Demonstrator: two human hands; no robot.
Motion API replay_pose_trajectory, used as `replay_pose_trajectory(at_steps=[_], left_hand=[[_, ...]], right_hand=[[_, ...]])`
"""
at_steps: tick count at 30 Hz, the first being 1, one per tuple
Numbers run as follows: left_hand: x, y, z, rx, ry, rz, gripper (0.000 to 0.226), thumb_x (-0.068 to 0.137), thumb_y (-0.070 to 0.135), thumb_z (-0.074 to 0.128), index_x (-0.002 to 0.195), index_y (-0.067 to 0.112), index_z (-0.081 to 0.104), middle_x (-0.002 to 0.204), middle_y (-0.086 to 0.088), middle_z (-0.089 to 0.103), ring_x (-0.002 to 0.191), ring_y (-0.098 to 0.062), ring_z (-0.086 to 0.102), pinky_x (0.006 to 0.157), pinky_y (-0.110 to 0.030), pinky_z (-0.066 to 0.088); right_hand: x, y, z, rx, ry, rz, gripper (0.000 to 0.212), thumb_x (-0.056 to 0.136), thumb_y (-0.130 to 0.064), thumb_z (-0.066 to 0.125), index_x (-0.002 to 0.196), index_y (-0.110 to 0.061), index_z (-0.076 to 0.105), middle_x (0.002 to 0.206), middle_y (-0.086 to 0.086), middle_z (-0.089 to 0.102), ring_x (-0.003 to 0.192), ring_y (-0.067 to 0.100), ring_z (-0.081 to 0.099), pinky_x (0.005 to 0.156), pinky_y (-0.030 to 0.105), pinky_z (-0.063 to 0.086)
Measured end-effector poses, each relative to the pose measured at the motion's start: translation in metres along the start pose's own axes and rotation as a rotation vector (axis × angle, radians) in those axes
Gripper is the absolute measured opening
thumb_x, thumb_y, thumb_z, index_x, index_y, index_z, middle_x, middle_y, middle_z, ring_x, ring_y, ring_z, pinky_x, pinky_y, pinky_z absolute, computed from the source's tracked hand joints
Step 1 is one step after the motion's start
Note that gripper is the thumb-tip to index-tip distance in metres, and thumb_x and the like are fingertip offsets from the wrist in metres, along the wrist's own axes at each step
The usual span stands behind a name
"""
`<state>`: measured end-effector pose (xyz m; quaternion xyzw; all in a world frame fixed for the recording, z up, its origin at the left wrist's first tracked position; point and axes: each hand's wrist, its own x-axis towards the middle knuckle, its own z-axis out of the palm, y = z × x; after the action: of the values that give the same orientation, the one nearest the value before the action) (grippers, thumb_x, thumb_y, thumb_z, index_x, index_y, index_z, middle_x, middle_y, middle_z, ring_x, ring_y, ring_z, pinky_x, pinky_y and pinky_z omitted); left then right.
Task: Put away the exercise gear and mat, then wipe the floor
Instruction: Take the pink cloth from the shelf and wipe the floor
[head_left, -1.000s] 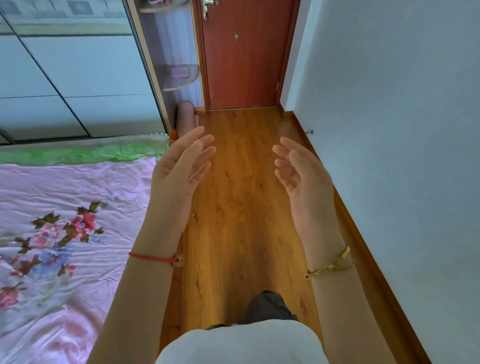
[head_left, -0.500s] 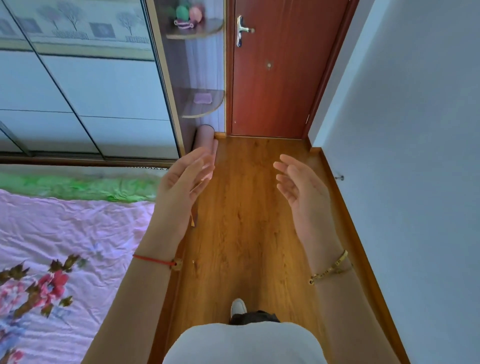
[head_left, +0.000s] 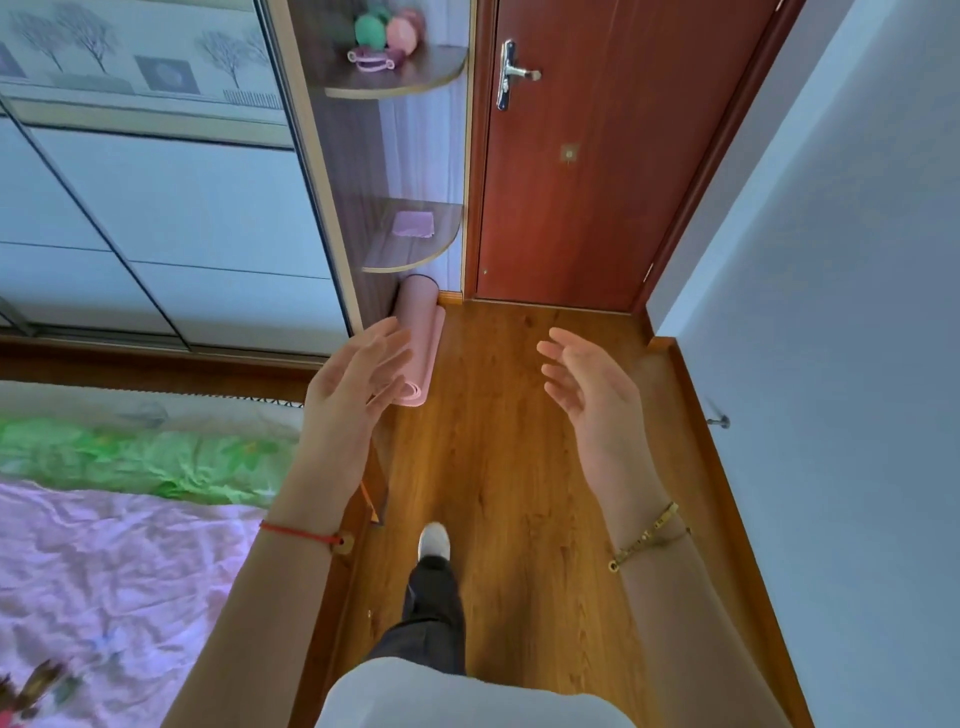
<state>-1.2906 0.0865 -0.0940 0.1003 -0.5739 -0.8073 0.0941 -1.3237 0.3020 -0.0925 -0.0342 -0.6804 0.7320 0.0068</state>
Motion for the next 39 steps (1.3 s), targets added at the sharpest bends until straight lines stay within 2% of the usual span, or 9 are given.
replay_pose_trajectory(at_steps=[5, 9, 12, 13, 15, 18, 22, 30, 39], left_hand=[[0.122, -0.002, -0.005, -0.012, 0.016, 0.010, 0.055, 0.064, 0.042, 0.071, 0.116, 0.023, 0.068, 0.128, -0.006, 0.068, 0.121, -0.021, 0.064, 0.078, -0.023, 0.057], [0.227, 0.001, -0.003, 0.012, 0.052, -0.042, 0.058, 0.075, 0.030, 0.075, 0.128, 0.011, 0.061, 0.135, -0.015, 0.062, 0.127, -0.030, 0.059, 0.093, -0.035, 0.049], [0.295, 0.005, 0.001, 0.063, 0.000, -0.041, 0.113, 0.052, 0.057, 0.091, 0.138, -0.001, 0.048, 0.135, -0.014, 0.058, 0.122, -0.025, 0.059, 0.093, -0.030, 0.051], [0.314, 0.003, 0.002, 0.074, -0.027, -0.048, 0.113, 0.048, 0.066, 0.089, 0.135, 0.004, 0.052, 0.133, -0.011, 0.060, 0.116, -0.019, 0.062, 0.091, -0.026, 0.054], [0.349, 0.000, 0.005, 0.056, -0.022, -0.073, 0.084, 0.070, 0.058, 0.082, 0.136, 0.013, 0.057, 0.140, -0.010, 0.060, 0.118, -0.015, 0.063, 0.087, -0.019, 0.057], [0.402, -0.012, 0.004, 0.011, 0.050, -0.081, 0.131, 0.043, 0.060, 0.093, 0.145, -0.005, 0.042, 0.142, -0.018, 0.053, 0.128, -0.031, 0.054, 0.094, -0.026, 0.054], [0.468, -0.021, 0.011, 0.021, 0.106, -0.152, 0.032, 0.097, 0.027, 0.064, 0.126, 0.014, 0.067, 0.128, -0.006, 0.069, 0.124, -0.023, 0.063, 0.108, -0.038, 0.047], [0.593, -0.050, 0.039, 0.084, 0.174, -0.140, 0.029, 0.091, 0.036, 0.062, 0.116, 0.025, 0.071, 0.122, 0.001, 0.073, 0.116, -0.016, 0.068, 0.098, -0.030, 0.051], [0.752, -0.084, 0.072, 0.043, 0.347, -0.233, 0.017, 0.100, 0.019, 0.057, 0.109, 0.022, 0.072, 0.113, 0.002, 0.074, 0.112, -0.017, 0.069, 0.091, -0.026, 0.050]], right_hand=[[0.116, 0.008, 0.041, 0.007, -0.024, 0.014, 0.026, 0.103, -0.025, 0.048, 0.121, -0.023, 0.065, 0.114, -0.009, 0.071, 0.108, 0.008, 0.066, 0.085, 0.019, 0.054], [0.210, 0.003, 0.073, -0.008, -0.038, 0.020, 0.027, 0.103, -0.027, 0.048, 0.124, -0.023, 0.064, 0.115, -0.008, 0.071, 0.110, 0.009, 0.066, 0.088, 0.020, 0.054], [0.276, 0.002, 0.092, -0.012, -0.024, 0.035, 0.027, 0.103, -0.027, 0.048, 0.123, -0.024, 0.065, 0.114, -0.009, 0.071, 0.110, 0.010, 0.065, 0.092, 0.022, 0.054], [0.295, 0.002, 0.097, -0.010, -0.016, 0.046, 0.026, 0.102, -0.028, 0.048, 0.122, -0.025, 0.065, 0.114, -0.009, 0.071, 0.110, 0.009, 0.065, 0.093, 0.024, 0.054], [0.332, 0.004, 0.108, 0.000, -0.002, 0.078, 0.025, 0.102, -0.028, 0.049, 0.121, -0.026, 0.066, 0.114, -0.010, 0.071, 0.110, 0.009, 0.065, 0.096, 0.026, 0.053], [0.382, 0.007, 0.120, 0.009, 0.014, 0.105, 0.026, 0.102, -0.026, 0.049, 0.121, -0.024, 0.066, 0.114, -0.008, 0.071, 0.110, 0.010, 0.065, 0.097, 0.027, 0.053], [0.448, 0.015, 0.135, 0.027, 0.005, 0.160, 0.024, 0.101, -0.022, 0.051, 0.118, -0.023, 0.068, 0.112, -0.006, 0.073, 0.108, 0.012, 0.066, 0.098, 0.031, 0.053], [0.591, 0.040, 0.158, 0.024, -0.122, 0.283, 0.021, 0.102, -0.020, 0.050, 0.110, -0.028, 0.068, 0.112, -0.004, 0.071, 0.107, 0.012, 0.066, 0.101, 0.032, 0.052], [0.775, 0.058, 0.170, -0.021, -0.230, 0.406, 0.015, 0.099, -0.018, 0.054, 0.103, -0.026, 0.065, 0.114, 0.001, 0.069, 0.105, 0.012, 0.064, 0.098, 0.027, 0.052]])
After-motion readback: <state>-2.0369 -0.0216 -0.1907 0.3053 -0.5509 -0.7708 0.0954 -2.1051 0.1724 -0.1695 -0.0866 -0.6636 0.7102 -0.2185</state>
